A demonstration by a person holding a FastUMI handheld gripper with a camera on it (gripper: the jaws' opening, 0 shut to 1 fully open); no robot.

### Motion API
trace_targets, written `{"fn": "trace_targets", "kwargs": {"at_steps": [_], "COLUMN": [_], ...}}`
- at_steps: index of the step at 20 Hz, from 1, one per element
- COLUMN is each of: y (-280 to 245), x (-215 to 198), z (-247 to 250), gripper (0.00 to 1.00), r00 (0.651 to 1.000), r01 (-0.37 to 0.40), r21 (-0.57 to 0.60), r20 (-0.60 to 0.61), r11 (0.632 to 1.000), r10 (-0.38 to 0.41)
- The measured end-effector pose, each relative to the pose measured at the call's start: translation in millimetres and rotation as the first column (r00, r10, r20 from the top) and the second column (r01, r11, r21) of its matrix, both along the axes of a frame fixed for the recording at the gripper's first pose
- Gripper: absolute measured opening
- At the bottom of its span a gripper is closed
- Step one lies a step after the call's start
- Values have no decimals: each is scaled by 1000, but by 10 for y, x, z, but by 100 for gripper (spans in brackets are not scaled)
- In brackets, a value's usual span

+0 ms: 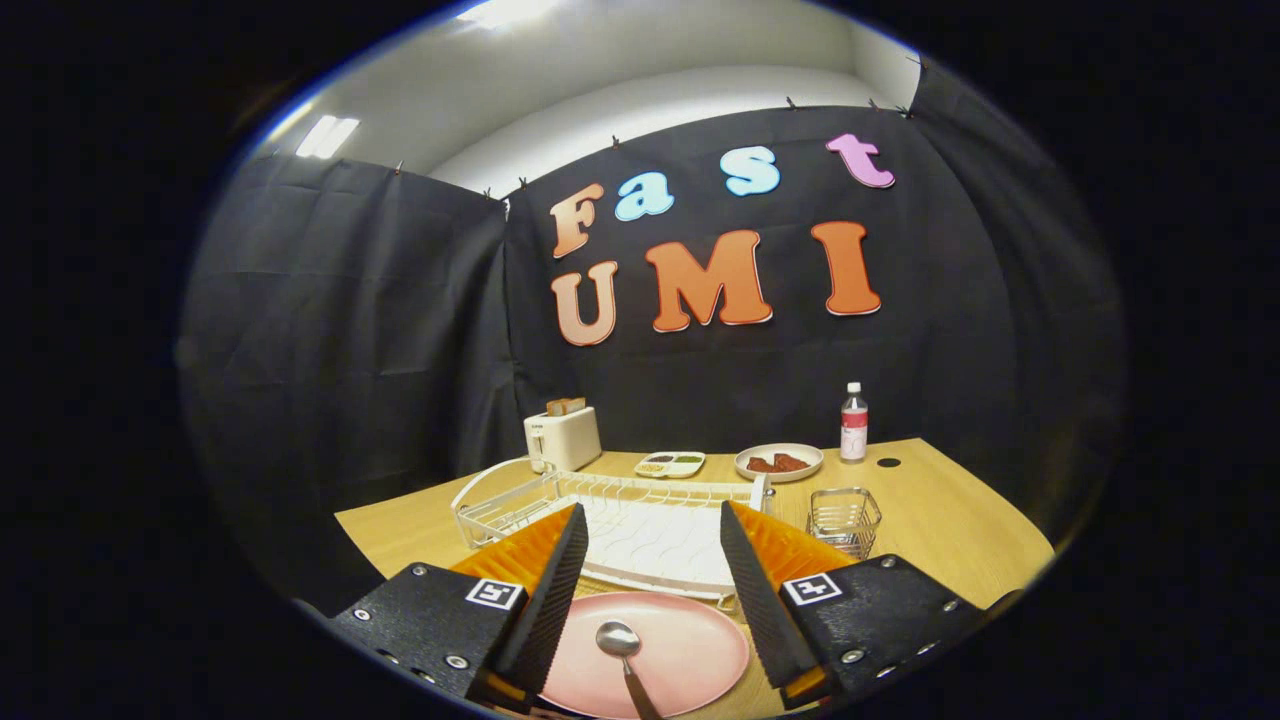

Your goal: Take the plate from the dish rack, then take the spoon from the basket and place it into the plate.

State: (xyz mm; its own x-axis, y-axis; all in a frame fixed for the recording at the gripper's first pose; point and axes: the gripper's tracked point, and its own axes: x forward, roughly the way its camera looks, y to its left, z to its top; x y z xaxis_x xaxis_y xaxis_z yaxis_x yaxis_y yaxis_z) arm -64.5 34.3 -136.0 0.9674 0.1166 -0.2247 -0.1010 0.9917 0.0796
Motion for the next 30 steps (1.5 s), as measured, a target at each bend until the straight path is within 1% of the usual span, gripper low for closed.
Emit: {"fn": "trace_targets", "kwargs": {"at_steps": [2, 3, 6, 8, 11, 13, 16, 19, 21, 23, 30], "y": [-21, -38, -54, -85, -55, -67, 27, -29, -102, -96, 30], "x": [64, 90, 134, 159, 156, 146, 176, 225, 243, 257, 261], "z": [182, 268, 537, 666, 766, 799, 776, 722, 693, 662, 626], "gripper": [84, 84, 90, 91, 92, 93, 93, 93, 93, 93, 93], "r00": [998, 995, 981, 969, 961, 955, 949, 944, 940, 942, 952], "r01": [48, 73, 130, 175, 196, 216, 205, 216, 238, 241, 205], "r21": [15, 5, -71, -110, -156, -156, -87, -55, -65, -79, -105], "r20": [43, 63, 152, 194, 226, 240, 261, 265, 265, 260, 252], "r11": [999, 997, 989, 978, 968, 964, 975, 975, 969, 967, 973], "r10": [-49, -73, -118, -152, -158, -175, -176, -194, -213, -214, -173]}}
